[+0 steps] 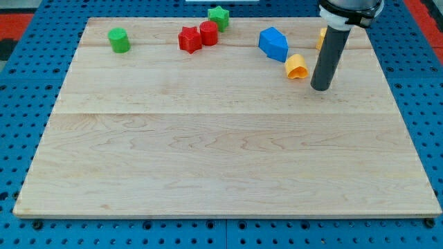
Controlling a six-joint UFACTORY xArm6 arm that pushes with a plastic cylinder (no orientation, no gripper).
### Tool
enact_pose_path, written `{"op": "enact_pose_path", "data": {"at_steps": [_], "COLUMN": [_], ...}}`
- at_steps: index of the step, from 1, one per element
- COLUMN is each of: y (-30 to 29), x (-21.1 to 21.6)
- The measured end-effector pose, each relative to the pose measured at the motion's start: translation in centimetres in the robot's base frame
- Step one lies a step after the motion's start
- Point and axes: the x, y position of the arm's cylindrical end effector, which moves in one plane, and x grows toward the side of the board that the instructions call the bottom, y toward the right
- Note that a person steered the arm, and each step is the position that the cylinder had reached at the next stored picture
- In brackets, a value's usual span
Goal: Move the arm below the red blocks
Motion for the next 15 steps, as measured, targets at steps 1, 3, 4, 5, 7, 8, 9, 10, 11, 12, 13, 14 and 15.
{"op": "enact_pose_path", "data": {"at_steps": [1,3,4,5,7,8,9,10,11,12,13,14,15], "y": [1.1,1.1,1.1,3.1,14.0,13.3,8.4,-0.4,-6.1,-14.2,-17.4,-17.9,-17.6], "x": [0.0,0.0,0.0,-0.7,-7.5,-11.2,-15.2,-17.8,-19.3,-19.0,-15.8,-8.6,-6.6]}}
